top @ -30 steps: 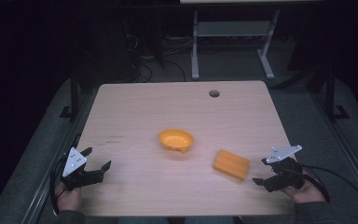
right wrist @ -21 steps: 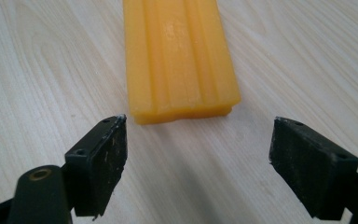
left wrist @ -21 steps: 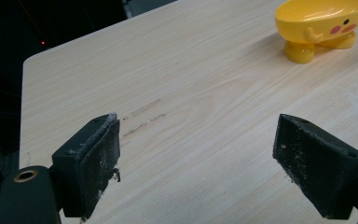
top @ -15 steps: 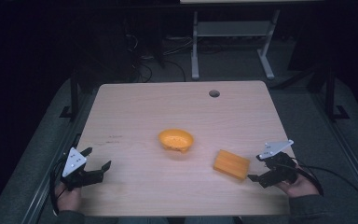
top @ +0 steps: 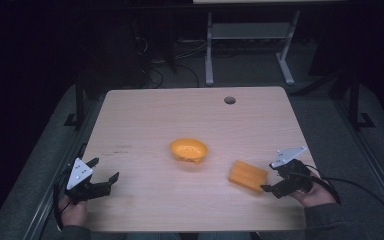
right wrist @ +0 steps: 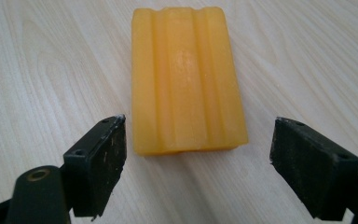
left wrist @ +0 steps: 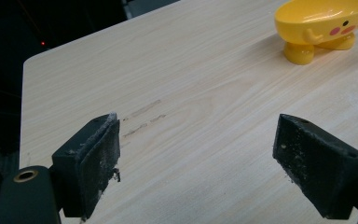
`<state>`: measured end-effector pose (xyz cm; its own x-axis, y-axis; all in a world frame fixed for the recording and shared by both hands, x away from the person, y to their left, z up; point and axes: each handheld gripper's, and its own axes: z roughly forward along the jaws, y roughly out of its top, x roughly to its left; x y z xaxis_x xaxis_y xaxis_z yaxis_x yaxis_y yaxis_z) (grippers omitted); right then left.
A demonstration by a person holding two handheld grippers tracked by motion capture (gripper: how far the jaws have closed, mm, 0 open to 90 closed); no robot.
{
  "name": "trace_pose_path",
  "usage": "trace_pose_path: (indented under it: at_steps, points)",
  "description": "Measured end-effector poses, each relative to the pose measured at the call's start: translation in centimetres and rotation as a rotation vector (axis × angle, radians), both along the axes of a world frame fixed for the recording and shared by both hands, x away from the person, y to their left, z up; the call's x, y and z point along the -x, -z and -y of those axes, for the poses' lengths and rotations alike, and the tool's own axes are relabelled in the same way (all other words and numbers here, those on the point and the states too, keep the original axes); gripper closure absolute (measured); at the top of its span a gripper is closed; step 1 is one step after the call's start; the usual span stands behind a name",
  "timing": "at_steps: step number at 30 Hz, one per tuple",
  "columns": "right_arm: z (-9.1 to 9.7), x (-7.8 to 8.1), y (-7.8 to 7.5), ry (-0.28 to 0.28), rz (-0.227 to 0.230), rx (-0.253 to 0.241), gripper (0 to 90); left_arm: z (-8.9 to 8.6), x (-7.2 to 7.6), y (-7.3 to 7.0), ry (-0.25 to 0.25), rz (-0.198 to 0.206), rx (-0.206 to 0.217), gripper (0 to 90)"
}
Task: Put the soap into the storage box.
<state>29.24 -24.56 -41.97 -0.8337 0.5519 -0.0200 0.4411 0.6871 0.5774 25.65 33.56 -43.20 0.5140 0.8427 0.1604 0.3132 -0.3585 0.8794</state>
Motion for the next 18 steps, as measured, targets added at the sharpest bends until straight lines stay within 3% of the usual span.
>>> trace_pose_path:
  at_steps: [18]
  points:
    - [-2.0,-1.2,-0.2,-0.043,-0.006,0.032,17.9,-0.1,0.0,-0.1,-0.004,0.001,0.006,13.9]
